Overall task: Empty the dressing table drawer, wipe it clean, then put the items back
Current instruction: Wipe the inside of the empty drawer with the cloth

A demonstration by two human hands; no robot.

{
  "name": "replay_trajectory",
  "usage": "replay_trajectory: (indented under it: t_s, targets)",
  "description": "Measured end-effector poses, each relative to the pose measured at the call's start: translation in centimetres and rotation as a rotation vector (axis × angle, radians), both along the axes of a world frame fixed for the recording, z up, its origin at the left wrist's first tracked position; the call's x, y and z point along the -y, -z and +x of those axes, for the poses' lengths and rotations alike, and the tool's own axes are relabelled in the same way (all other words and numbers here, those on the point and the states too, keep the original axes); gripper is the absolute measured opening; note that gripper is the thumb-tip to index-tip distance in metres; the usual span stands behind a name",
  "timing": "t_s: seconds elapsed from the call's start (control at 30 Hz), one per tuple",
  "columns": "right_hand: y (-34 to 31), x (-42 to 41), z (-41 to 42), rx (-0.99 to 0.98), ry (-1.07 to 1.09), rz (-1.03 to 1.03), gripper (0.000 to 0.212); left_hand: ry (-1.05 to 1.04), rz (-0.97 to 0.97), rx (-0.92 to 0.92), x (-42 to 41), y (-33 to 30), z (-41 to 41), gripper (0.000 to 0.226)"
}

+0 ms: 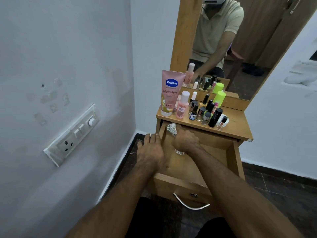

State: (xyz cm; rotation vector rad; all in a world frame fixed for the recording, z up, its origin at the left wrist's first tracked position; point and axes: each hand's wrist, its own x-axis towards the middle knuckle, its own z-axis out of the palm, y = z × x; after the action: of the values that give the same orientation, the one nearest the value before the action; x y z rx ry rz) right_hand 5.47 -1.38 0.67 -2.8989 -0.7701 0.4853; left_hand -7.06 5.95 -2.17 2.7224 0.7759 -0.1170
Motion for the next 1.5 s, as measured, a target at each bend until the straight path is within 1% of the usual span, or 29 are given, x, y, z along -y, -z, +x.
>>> replay_trajectory:
  t_s: [0.1, 0.23, 0.3, 0.43, 0.53, 0.57, 0.63, 0.73, 0.8, 0.87, 1.0, 1.07, 1.1, 1.2, 1.23, 1.33, 1.4, 1.5]
  targets:
    - [0.0, 2.0, 0.6, 0.046, 0.042, 0.008, 0.063, -0.015, 0.034, 0.004, 0.4, 0.3, -0.3, 0.076]
    - [-0.6, 2.8, 1.4, 0.068, 0.113, -0.024, 0.041, -0.015, 0.096, 0.000, 1.2, 0.5, -0.3, 0.070]
    - [-0.7, 1.7, 1.1, 0.053, 0.116, -0.026, 0.034, -0.009, 0.117, -0.008, 1.3, 0.5, -0.3, 0.069]
    - [-0.3, 0.5, 0.7, 0.041, 0.046, -0.025, 0.034, 0.007, 0.123, -0.036, 1.3, 0.6, -0.3, 0.079]
    - [-0.1, 1.5, 1.1, 0.105, -0.029, -0.054, 0.041, -0.006, 0.116, -0.017, 1.2, 0.5, -0.3, 0.069]
    - [0.1, 2.2, 1.3, 0.127, -0.039, -0.064, 0.041, -0.008, 0.118, -0.013, 1.2, 0.5, -0.3, 0.069]
    - [0.8, 3.6, 2.0, 0.162, -0.012, -0.104, 0.033, 0.003, 0.132, -0.010, 1.2, 0.4, -0.4, 0.070]
    - [1.2, 5.3, 2.9, 0.169, 0.072, -0.157, 0.023, 0.078, 0.162, -0.022, 1.3, 0.4, -0.4, 0.076]
    - [1.0, 5.2, 3.2, 0.116, 0.122, -0.125, 0.026, 0.122, 0.155, -0.034, 1.4, 0.5, -0.3, 0.076]
    - [0.8, 4.3, 2.9, 0.039, 0.144, -0.037, 0.031, 0.138, 0.150, -0.017, 1.4, 0.7, -0.2, 0.070]
    - [1.3, 2.6, 2.0, -0.002, 0.044, 0.058, 0.060, 0.125, 0.141, -0.015, 1.2, 1.4, 0.0, 0.072]
    - [1.0, 2.8, 2.1, 0.021, 0.015, 0.041, 0.065, 0.120, 0.138, -0.024, 1.0, 1.7, 0.1, 0.073]
    - [0.8, 3.3, 2.3, 0.036, 0.013, 0.027, 0.060, 0.116, 0.143, -0.022, 1.0, 1.9, 0.1, 0.074]
    - [0.7, 5.9, 3.5, 0.060, 0.050, -0.023, 0.037, 0.102, 0.157, -0.016, 0.9, 2.1, 0.1, 0.075]
    - [0.8, 7.0, 4.0, 0.061, 0.077, -0.033, 0.034, 0.100, 0.159, -0.019, 0.8, 2.1, 0.1, 0.075]
    - [0.7, 9.4, 4.8, 0.078, 0.182, -0.076, 0.034, 0.109, 0.156, -0.023, 1.0, 2.1, 0.1, 0.076]
    - [0.6, 9.3, 4.8, 0.067, 0.227, -0.076, 0.033, 0.112, 0.157, -0.032, 1.1, 2.1, 0.1, 0.077]
    - [0.6, 7.2, 4.0, 0.007, 0.214, -0.033, 0.032, 0.116, 0.160, -0.041, 1.1, 2.1, 0.1, 0.077]
